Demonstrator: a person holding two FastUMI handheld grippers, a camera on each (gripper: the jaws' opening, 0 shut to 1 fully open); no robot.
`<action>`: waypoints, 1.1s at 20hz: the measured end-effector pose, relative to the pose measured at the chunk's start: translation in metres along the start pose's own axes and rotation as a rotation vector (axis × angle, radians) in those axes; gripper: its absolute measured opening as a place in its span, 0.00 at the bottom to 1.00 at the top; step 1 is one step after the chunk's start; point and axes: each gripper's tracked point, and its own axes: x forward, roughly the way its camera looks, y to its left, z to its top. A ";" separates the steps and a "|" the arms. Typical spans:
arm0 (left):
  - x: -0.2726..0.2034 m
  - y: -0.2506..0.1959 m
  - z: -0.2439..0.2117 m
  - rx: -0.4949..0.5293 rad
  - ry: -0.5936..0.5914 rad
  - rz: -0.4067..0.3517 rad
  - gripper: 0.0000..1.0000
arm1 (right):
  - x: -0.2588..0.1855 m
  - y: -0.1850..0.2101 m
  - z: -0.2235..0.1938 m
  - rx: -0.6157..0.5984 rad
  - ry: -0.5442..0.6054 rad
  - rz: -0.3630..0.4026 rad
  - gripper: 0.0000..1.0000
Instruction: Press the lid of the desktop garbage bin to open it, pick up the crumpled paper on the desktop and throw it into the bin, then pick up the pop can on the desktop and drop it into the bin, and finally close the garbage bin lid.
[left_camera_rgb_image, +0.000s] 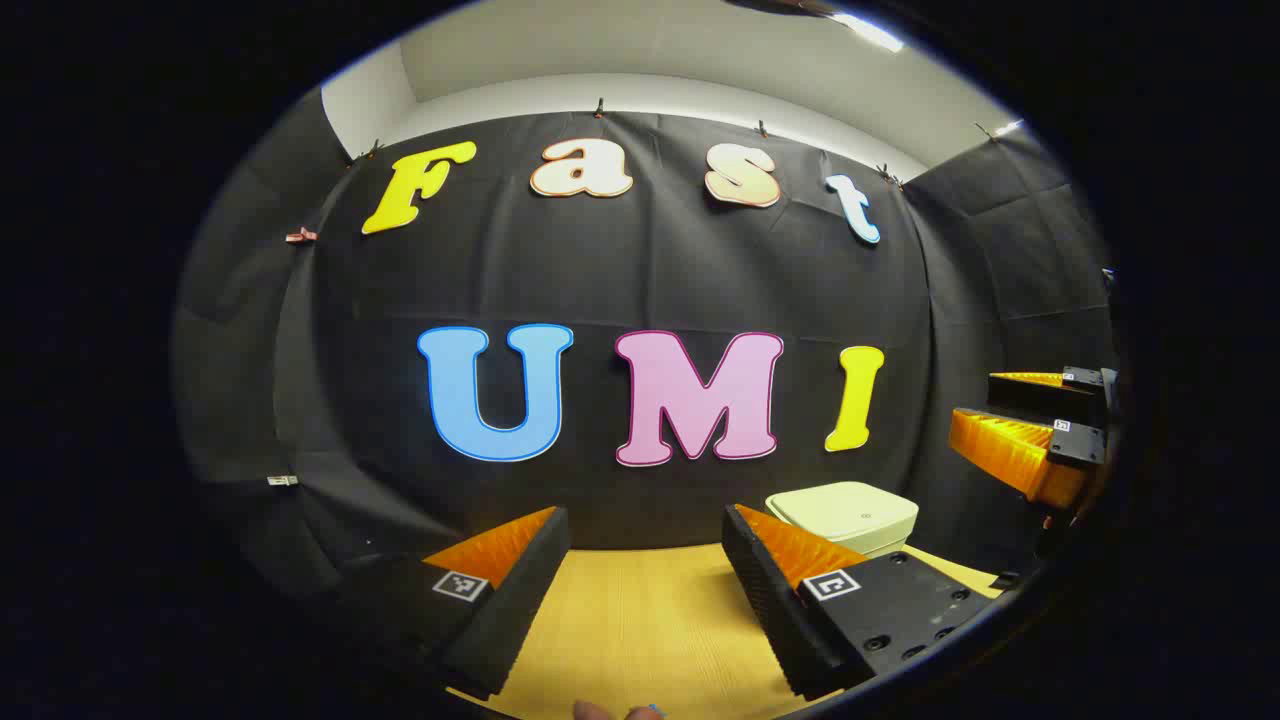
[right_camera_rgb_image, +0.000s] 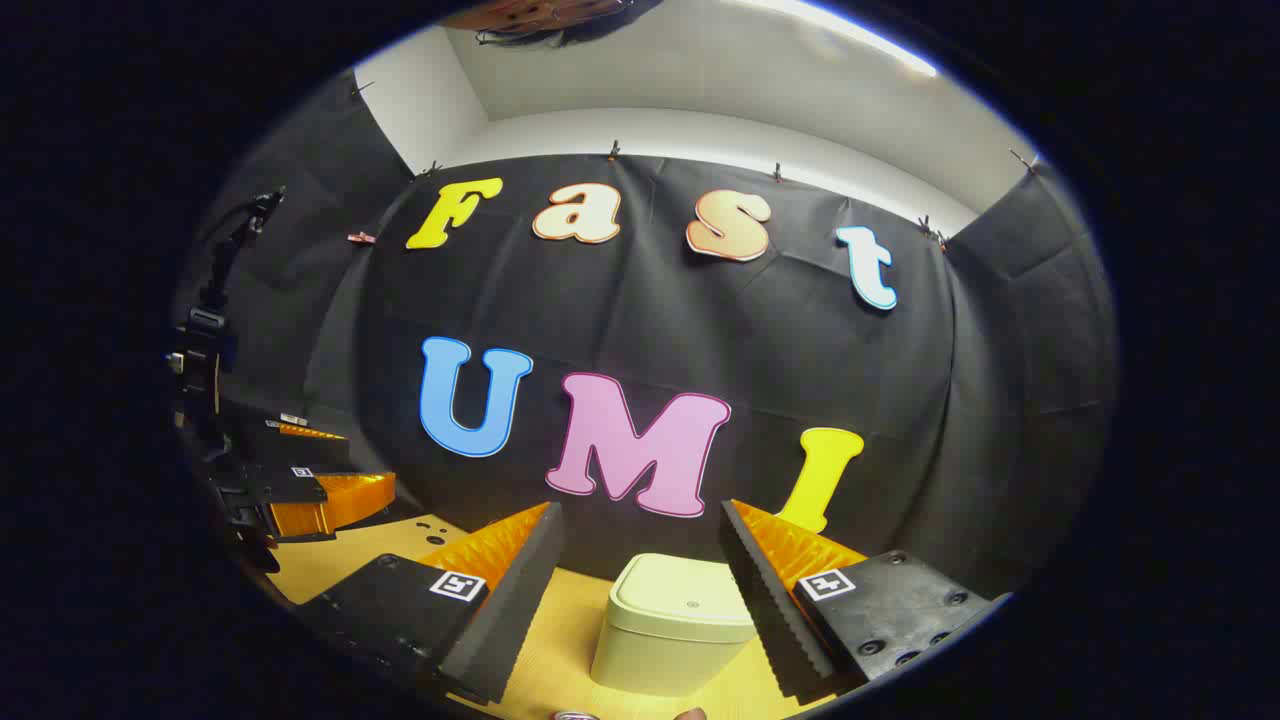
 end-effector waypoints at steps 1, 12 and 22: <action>0.001 -0.001 0.000 0.002 0.003 0.000 0.98 | 0.000 0.001 -0.002 0.000 0.006 0.006 0.97; 0.006 0.001 -0.015 -0.010 0.035 0.010 0.98 | -0.002 0.009 -0.017 0.015 0.052 0.057 0.97; 0.011 -0.001 -0.020 -0.013 0.044 0.003 0.98 | 0.002 0.011 -0.022 0.004 0.065 0.066 0.97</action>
